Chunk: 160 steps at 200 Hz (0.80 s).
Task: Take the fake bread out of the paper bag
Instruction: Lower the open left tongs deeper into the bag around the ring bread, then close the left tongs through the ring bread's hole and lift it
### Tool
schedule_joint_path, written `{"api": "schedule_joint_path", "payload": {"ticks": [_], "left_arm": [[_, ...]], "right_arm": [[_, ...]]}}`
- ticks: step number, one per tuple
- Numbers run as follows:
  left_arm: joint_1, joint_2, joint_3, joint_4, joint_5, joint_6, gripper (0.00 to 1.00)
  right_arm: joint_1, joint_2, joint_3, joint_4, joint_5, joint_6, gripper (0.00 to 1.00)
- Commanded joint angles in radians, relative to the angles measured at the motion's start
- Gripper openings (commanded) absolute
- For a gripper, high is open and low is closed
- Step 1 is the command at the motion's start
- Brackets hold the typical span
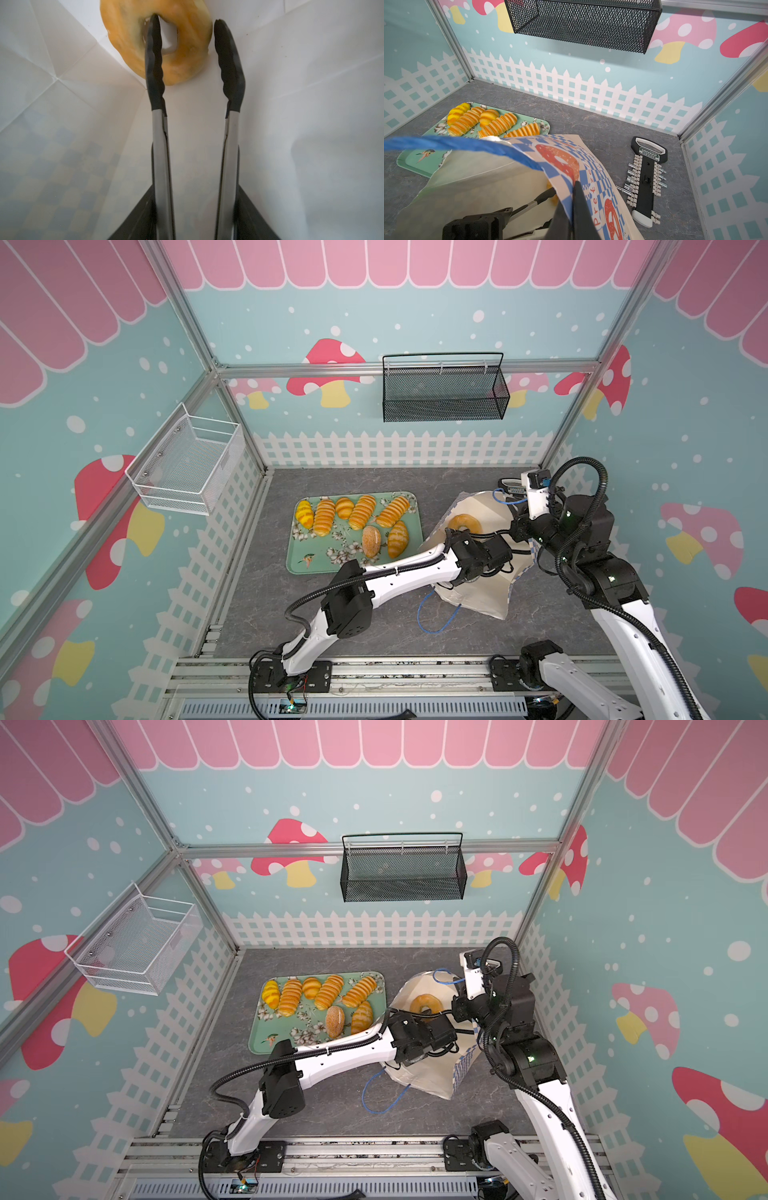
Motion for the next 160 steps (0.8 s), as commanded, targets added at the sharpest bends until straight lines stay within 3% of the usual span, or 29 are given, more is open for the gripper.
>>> {"api": "schedule_joint_path", "payload": {"ticks": [1,58,101,160], "left_arm": [[0.013,0.033,0.060,-0.024,-0.068,-0.018,0.52],[0.015,0.042,0.057,-0.026,-0.071,-0.026,0.48],[0.006,-0.031,0.032,0.008,-0.055,-0.005,0.30],[-0.010,-0.159,-0.029,0.041,-0.004,0.031,0.15]], "right_arm": [[0.006,-0.005,-0.007,0.026,-0.027,0.025,0.00],[0.005,-0.009,-0.013,0.026,-0.021,0.026,0.00],[0.006,-0.012,-0.025,0.024,-0.005,0.018,0.00],[0.006,-0.013,-0.044,0.021,0.042,-0.013,0.00]]}}
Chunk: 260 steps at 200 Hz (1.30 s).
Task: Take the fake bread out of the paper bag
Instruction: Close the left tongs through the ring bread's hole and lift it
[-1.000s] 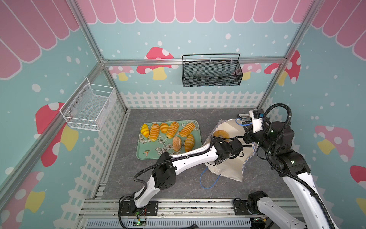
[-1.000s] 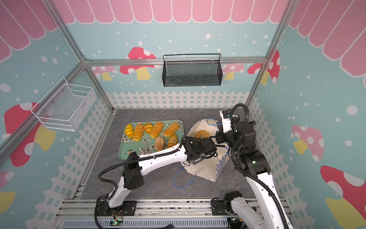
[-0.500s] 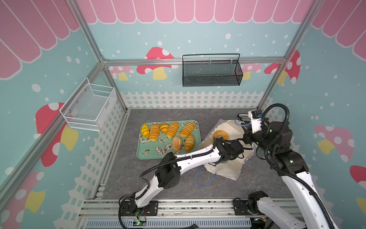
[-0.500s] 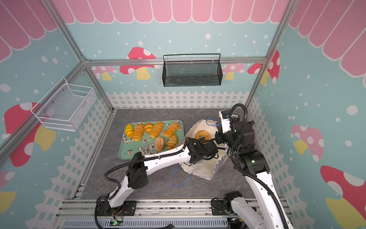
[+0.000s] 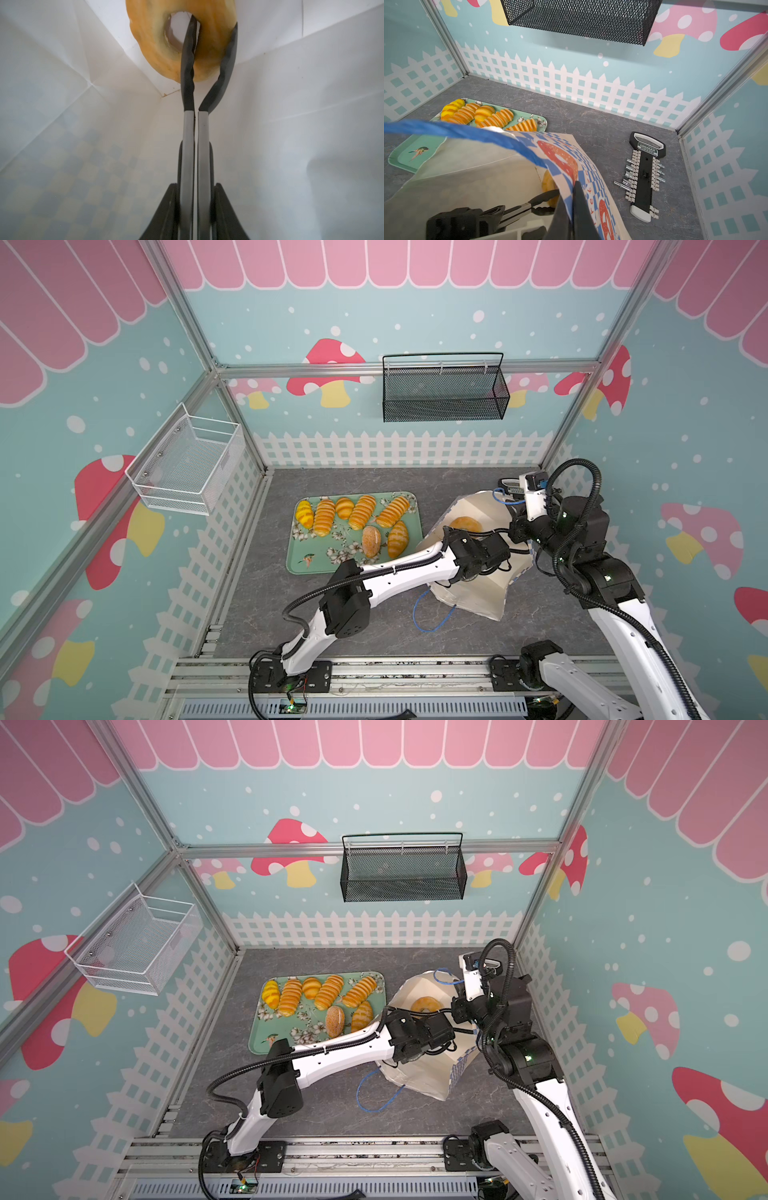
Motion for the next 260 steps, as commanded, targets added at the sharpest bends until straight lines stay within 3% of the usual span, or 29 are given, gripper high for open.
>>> {"api": "schedule_joint_path", "payload": {"ticks": [1,60,114,210,260], "left_arm": [[-0.012,-0.111,-0.003,0.055,0.023,0.015,0.15],[-0.021,-0.298,-0.072,0.094,0.185,0.023,0.00],[-0.021,-0.466,-0.132,0.122,0.293,0.027,0.00],[-0.002,-0.560,-0.213,0.166,0.317,0.036,0.00],[0.083,-0.574,-0.179,0.176,0.427,-0.080,0.00]], "right_arm": [[0.005,-0.012,-0.017,0.011,0.017,-0.012,0.00],[0.005,-0.004,-0.031,-0.001,0.093,-0.049,0.00],[0.005,0.023,-0.014,-0.016,0.123,-0.059,0.00],[0.005,0.039,0.029,-0.042,0.125,-0.034,0.00],[0.005,0.033,0.007,0.004,0.035,-0.027,0.00]]}}
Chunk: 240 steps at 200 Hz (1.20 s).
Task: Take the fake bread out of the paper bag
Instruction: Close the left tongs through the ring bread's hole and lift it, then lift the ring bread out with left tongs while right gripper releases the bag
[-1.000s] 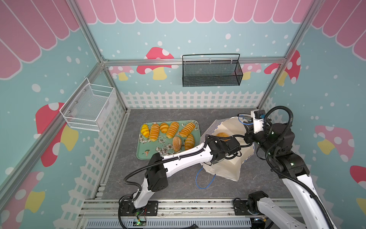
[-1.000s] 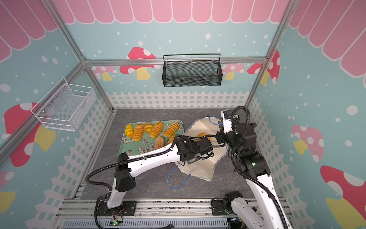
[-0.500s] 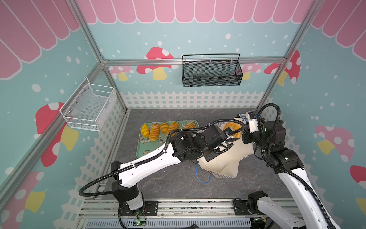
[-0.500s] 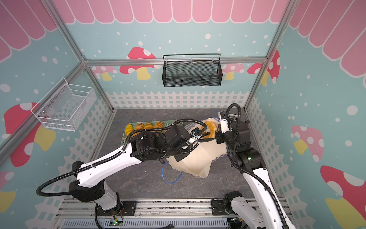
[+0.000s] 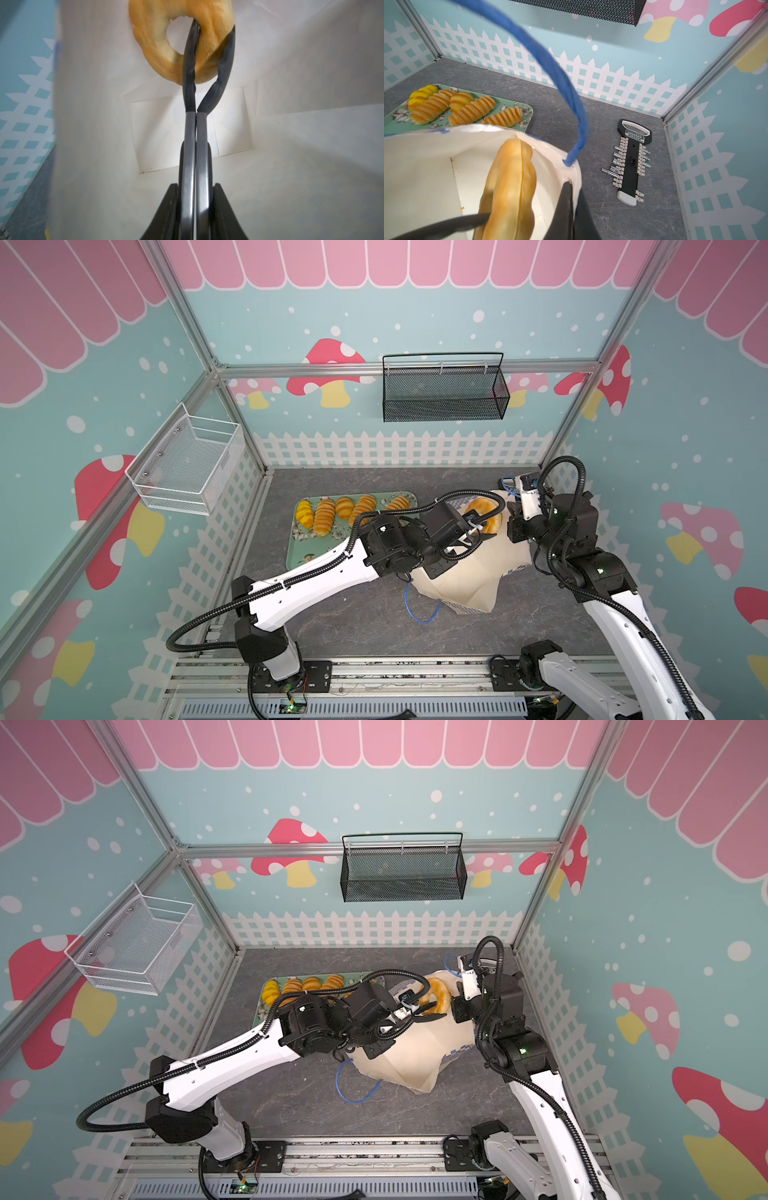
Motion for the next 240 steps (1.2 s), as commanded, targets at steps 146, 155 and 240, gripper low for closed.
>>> {"api": "schedule_joint_path", "payload": {"ticks": [146,155,240], "left_arm": [[0.060,0.158,0.307,-0.174,0.102,-0.089,0.00],[0.060,0.127,0.276,-0.191,0.095,-0.086,0.00],[0.069,-0.120,0.120,-0.055,0.100,-0.086,0.00]], "right_arm": [[0.001,0.009,0.022,0.040,0.047,0.002,0.00],[0.000,0.020,0.032,0.038,0.061,0.003,0.00],[-0.004,0.139,0.084,0.066,0.004,0.064,0.00]]}}
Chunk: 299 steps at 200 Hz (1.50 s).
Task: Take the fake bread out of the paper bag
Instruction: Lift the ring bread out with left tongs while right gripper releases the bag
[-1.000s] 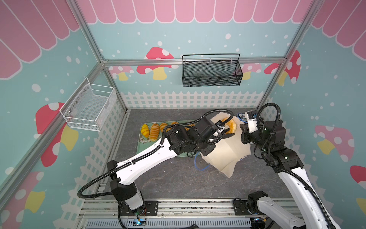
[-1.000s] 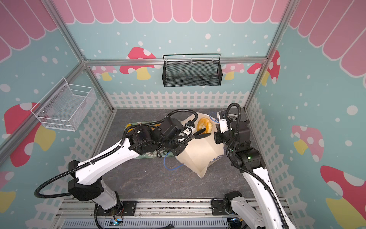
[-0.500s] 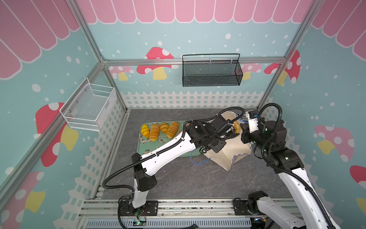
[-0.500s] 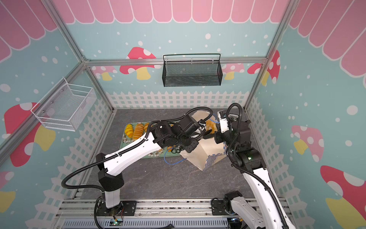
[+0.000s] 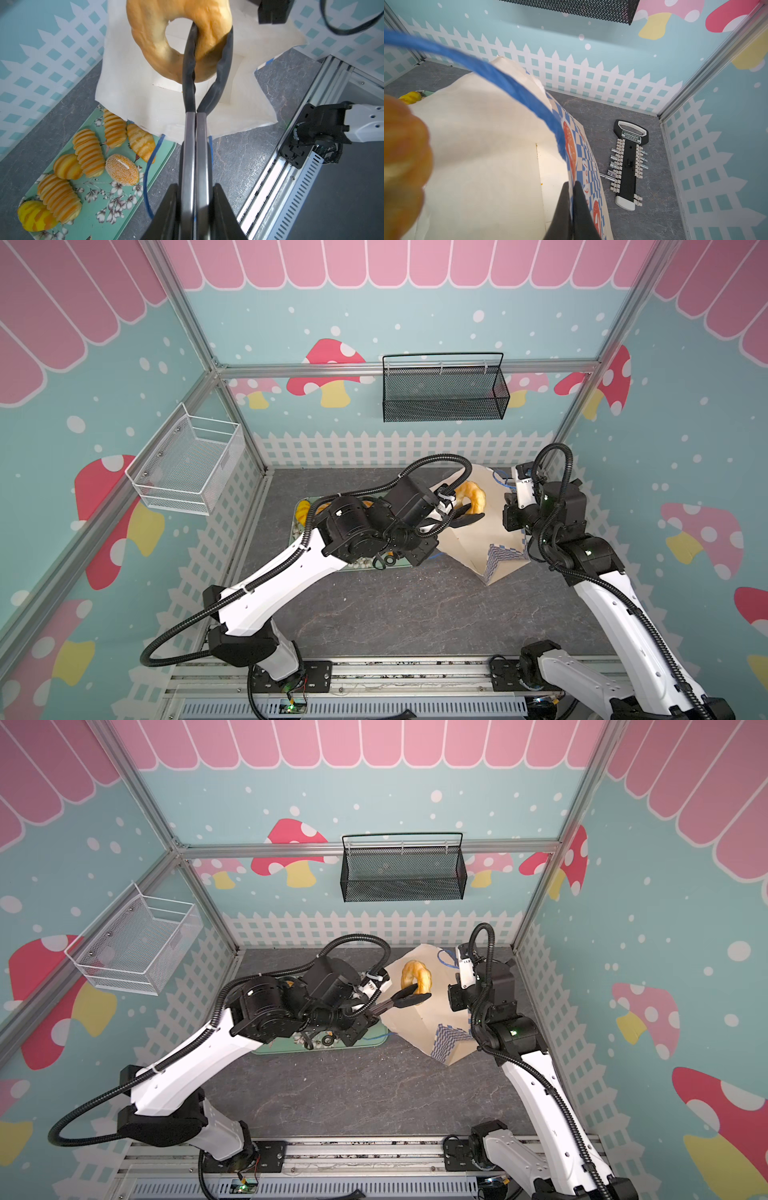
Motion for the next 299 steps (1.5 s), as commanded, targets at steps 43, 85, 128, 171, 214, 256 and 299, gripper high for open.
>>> {"api": "schedule_joint_path", "payload": {"ticks": [43,85,128,171,214,256,299], "left_arm": [[0.062,-0.201,-0.137,0.216,-0.069,-0.021,0.00],[0.189,-0.395,-0.297,0.302,-0.107,-0.084,0.00],[0.287,-0.491,-0.396,0.291,-0.089,-0.124,0.00],[0.415,-0.520,-0.499,0.283,0.010,-0.174,0.00],[0.598,-0.529,-0.677,0.326,0.273,-0.279,0.00],[0.736,-0.555,-0.902,0.438,0.527,-0.400,0.00],[0.873,-0.624,-1.199,0.723,0.741,-0.561,0.00]], "right_arm": [[-0.015,0.127,0.098,0.076,-0.115,0.067,0.00],[-0.051,0.265,0.182,0.147,-0.211,0.137,0.00],[-0.125,0.420,0.258,0.213,-0.270,0.166,0.00],[-0.209,0.552,0.278,0.280,-0.346,0.196,0.00],[-0.245,0.611,0.292,0.293,-0.334,0.188,0.00],[-0.262,0.607,0.311,0.284,-0.301,0.162,0.05],[-0.263,0.582,0.327,0.270,-0.300,0.149,0.29]]}}
